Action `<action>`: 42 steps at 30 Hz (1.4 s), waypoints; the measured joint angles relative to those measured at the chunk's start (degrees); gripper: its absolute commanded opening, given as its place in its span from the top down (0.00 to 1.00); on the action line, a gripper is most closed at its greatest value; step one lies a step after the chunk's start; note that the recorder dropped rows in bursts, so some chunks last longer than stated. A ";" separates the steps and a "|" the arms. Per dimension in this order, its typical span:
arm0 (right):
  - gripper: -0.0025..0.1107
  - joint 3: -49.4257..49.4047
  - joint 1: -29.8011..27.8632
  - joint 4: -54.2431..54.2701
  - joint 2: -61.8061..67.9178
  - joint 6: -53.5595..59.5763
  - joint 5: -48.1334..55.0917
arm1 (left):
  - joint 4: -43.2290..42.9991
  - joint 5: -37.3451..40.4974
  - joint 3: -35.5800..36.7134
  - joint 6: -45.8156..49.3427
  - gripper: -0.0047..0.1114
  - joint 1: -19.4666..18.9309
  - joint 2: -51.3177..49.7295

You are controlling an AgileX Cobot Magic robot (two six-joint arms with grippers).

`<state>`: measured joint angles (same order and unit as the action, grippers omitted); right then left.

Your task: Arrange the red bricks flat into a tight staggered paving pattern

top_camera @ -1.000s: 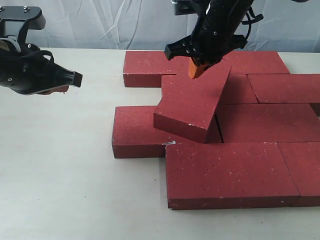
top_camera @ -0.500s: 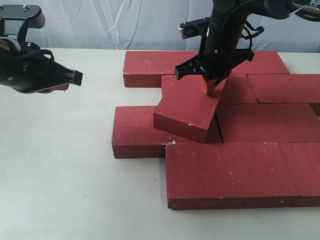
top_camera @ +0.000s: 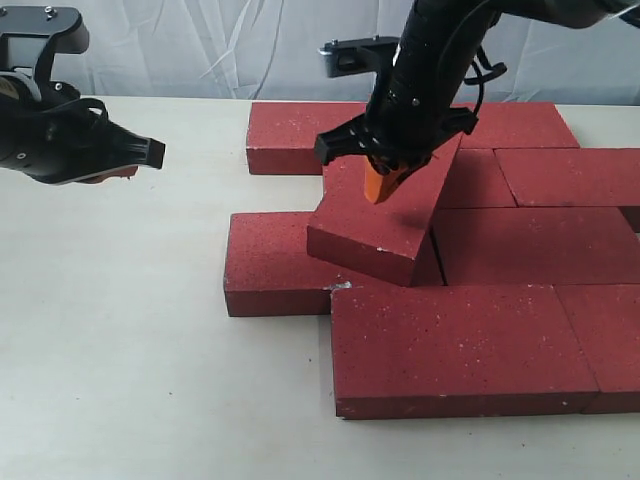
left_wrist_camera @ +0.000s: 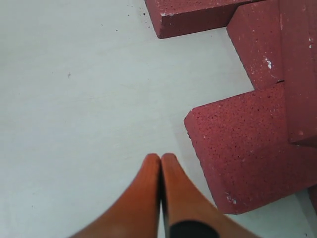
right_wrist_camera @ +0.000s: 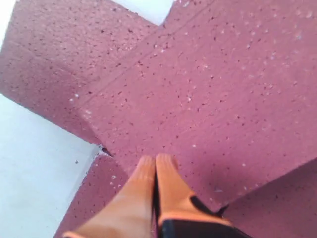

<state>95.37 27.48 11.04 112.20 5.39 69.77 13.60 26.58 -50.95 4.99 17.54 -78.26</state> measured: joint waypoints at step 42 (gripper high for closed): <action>0.98 -0.25 0.70 -9.03 3.09 -4.52 -0.24 | 0.22 -1.43 0.00 0.09 0.96 0.00 0.00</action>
<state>95.13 28.18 2.01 115.29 0.87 69.53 13.82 25.15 -50.95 5.08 17.54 -78.26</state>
